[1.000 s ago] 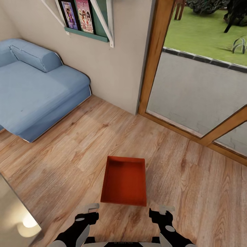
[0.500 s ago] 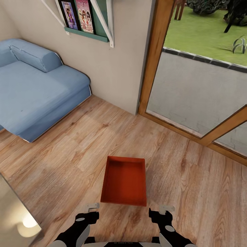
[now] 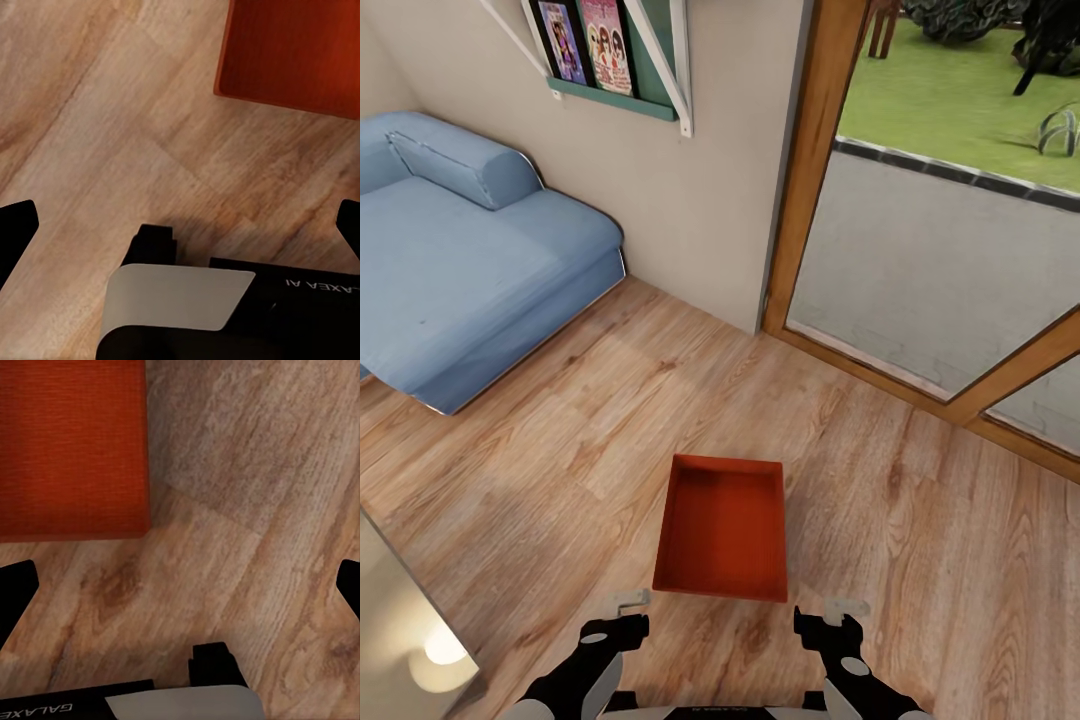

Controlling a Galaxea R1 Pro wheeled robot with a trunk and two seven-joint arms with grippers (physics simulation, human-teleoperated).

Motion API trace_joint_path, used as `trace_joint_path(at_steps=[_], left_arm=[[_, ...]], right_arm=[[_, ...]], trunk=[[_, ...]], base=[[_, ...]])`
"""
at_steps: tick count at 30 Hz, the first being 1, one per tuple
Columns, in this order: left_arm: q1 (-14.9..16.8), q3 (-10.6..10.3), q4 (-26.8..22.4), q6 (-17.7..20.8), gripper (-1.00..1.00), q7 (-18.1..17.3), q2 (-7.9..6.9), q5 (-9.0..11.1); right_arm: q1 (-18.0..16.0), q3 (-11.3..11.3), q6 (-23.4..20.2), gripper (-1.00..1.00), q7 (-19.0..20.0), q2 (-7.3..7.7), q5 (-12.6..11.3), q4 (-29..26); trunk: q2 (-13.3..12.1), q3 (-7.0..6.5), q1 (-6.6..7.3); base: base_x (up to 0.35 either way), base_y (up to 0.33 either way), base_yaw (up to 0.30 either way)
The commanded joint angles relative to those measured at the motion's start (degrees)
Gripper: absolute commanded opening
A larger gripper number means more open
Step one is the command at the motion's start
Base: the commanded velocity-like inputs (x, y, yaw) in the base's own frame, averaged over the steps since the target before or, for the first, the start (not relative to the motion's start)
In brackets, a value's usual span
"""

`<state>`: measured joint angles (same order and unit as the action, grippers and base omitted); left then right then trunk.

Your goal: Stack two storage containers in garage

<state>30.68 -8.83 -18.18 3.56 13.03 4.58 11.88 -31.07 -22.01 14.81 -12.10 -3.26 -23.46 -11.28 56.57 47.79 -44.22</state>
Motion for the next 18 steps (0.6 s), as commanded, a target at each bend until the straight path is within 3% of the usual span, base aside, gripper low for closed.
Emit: trace_joint_path(at_steps=[1,18], left_arm=[[0.0,-0.5,-0.1,0.3,1.00,0.4,-0.05,0.5],[0.0,-0.6,-0.2,0.3,1.00,0.4,-0.10,0.4]], right_arm=[[0.0,-0.5,0.2,1.00,-0.3,0.01,-0.4,0.0],[0.0,-0.6,0.6,1.00,0.3,0.01,-0.4,0.1]], trunk=[[0.4,0.22,-0.23],[7.3,3.27,-3.96]], base=[[0.000,0.000,0.000],[0.000,0.000,0.000]])
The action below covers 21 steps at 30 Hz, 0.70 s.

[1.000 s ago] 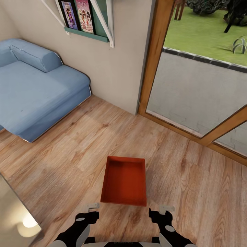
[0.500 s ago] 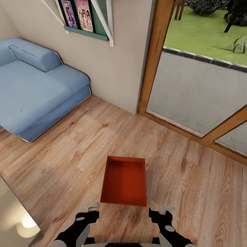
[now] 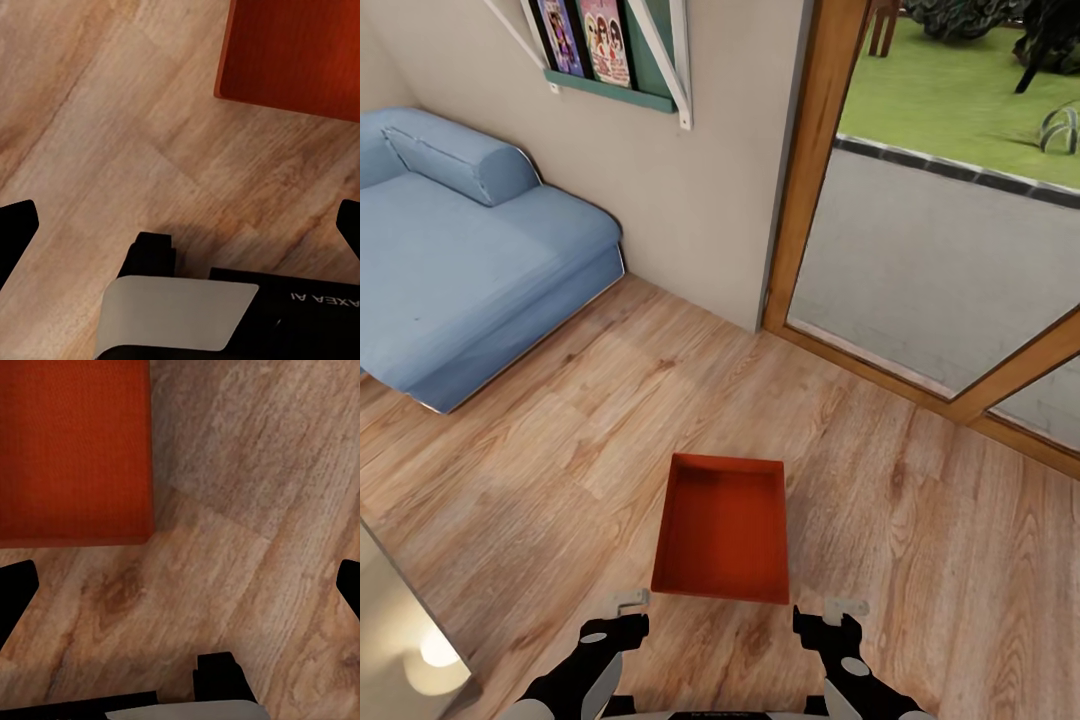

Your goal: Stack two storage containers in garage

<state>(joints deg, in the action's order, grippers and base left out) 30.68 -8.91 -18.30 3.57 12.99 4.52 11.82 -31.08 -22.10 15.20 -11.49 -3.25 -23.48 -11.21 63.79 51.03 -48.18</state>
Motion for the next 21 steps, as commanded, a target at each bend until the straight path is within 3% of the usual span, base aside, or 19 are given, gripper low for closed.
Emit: trace_joint_path(at_steps=[1,17,19,21], left_arm=[[0.0,-0.5,-0.1,0.3,1.00,0.4,-0.04,0.5],[0.0,-0.5,-0.3,0.3,1.00,0.5,-0.12,0.4],[0.0,-0.5,-0.3,0.3,1.00,0.5,-0.12,0.4],[0.0,-0.5,-0.3,0.3,1.00,0.5,-0.12,0.4]], right_arm=[[0.0,-0.5,0.3,1.00,-0.3,0.00,-0.4,0.0],[0.0,-0.6,1.0,1.00,0.8,0.04,-0.4,0.0],[0.0,-0.7,1.0,1.00,0.9,0.02,0.2,0.1],[0.0,-1.2,1.0,1.00,1.0,-0.04,3.0,0.4]], trunk=[[0.4,0.22,-0.23],[6.9,3.09,-3.74],[7.7,3.45,-4.18],[8.5,3.81,-4.62]], base=[[0.000,0.000,0.000],[0.000,0.000,0.000],[0.000,0.000,0.000],[0.000,0.000,0.000]])
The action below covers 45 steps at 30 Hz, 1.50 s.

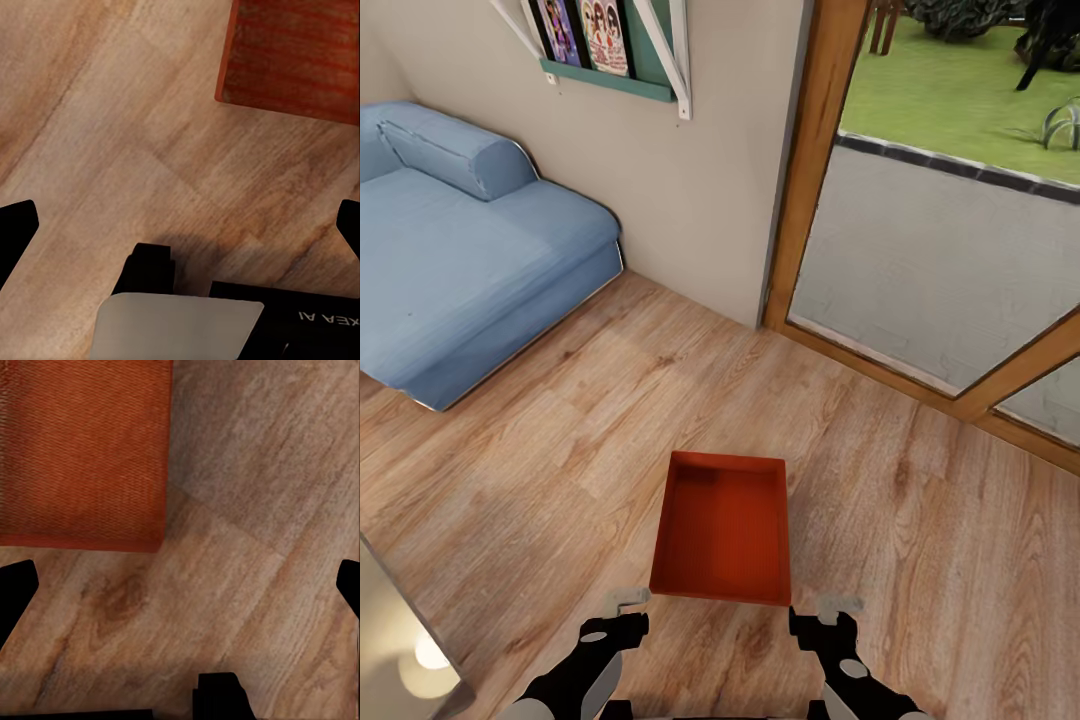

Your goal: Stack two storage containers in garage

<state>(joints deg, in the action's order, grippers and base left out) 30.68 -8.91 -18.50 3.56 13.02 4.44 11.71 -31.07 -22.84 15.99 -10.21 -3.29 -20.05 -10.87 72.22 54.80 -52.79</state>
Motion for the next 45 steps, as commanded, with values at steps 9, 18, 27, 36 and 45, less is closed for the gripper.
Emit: trace_joint_path(at_steps=[9,18,27,36,45], left_arm=[[0.0,-0.5,-0.1,0.3,1.00,0.4,0.04,0.5],[0.0,-0.5,-0.1,0.3,1.00,0.4,0.04,0.5],[0.0,-0.5,-0.1,0.3,1.00,0.4,-0.04,0.5],[0.0,-0.5,-0.2,0.3,1.00,0.4,0.04,0.5],[0.0,-0.5,-0.2,0.3,1.00,0.4,0.05,0.5]], right_arm=[[0.0,-0.9,3.2,1.00,-0.2,-0.05,3.7,0.5],[0.0,-0.9,3.7,1.00,-0.2,-0.06,3.6,0.5],[0.0,-0.5,3.6,1.00,-0.8,-1.80,3.4,0.6],[0.0,-0.4,3.7,1.00,-0.4,-1.66,3.5,0.6],[0.0,-0.4,3.7,1.00,-0.3,-1.61,3.5,0.6]], trunk=[[3.6,1.65,-1.98],[7.3,3.27,-3.96],[10.9,4.88,-5.94],[10.9,4.88,-5.94],[10.9,4.88,-5.94]], base=[[0.000,0.000,0.000],[0.000,0.000,0.000],[0.000,0.000,-0.047],[0.000,0.000,-0.051],[0.000,0.003,-0.001]])
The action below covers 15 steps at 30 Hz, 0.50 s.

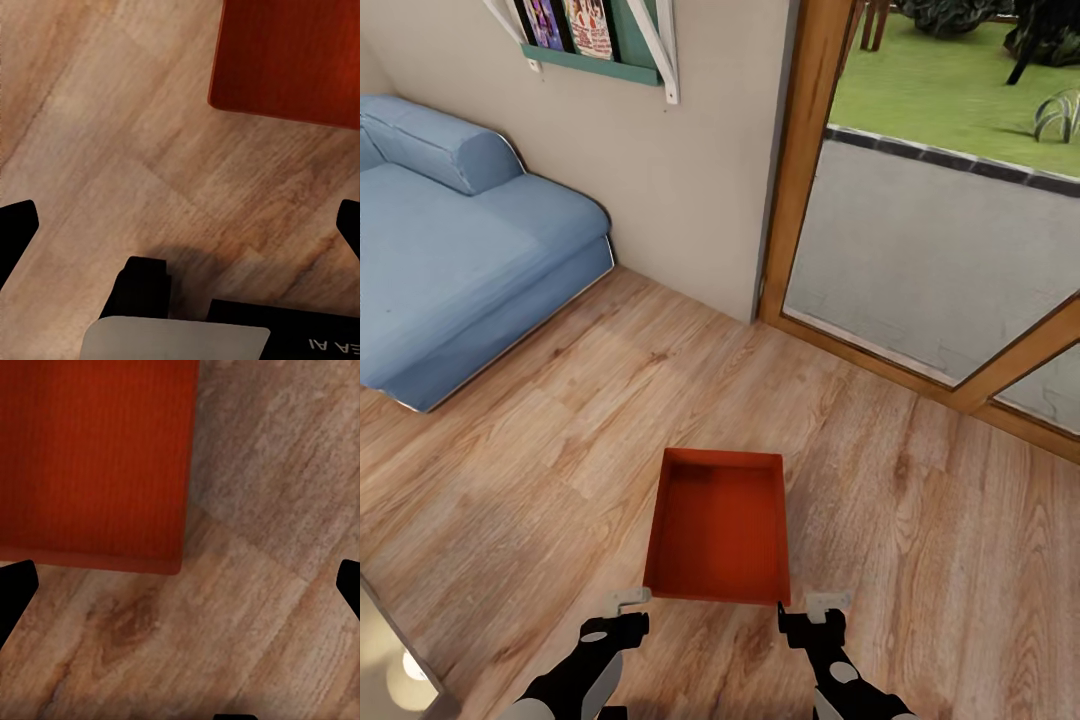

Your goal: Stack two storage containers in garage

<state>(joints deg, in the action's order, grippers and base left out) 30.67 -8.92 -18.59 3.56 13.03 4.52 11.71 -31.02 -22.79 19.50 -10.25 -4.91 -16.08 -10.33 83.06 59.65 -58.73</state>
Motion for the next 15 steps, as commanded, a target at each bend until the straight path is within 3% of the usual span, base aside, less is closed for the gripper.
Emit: trace_joint_path(at_steps=[1,6,15], left_arm=[[0.0,-0.5,-0.1,0.3,1.00,0.4,-0.04,0.5],[0.0,-0.5,-0.1,0.3,1.00,0.4,-0.09,0.5],[0.0,-0.5,-0.1,0.3,1.00,0.4,-0.07,0.5]], right_arm=[[0.0,-0.5,0.2,1.00,-0.3,0.03,-0.5,0.0],[-0.1,-0.5,0.2,1.00,-0.2,0.07,-0.5,0.0],[-0.1,-0.5,0.2,1.00,-0.2,0.15,-0.5,0.0]], trunk=[[0.0,0.03,0.00],[0.0,0.03,0.00],[0.0,0.03,0.00]], base=[[0.000,0.100,0.000],[0.024,0.152,0.000],[0.003,0.016,0.000]])
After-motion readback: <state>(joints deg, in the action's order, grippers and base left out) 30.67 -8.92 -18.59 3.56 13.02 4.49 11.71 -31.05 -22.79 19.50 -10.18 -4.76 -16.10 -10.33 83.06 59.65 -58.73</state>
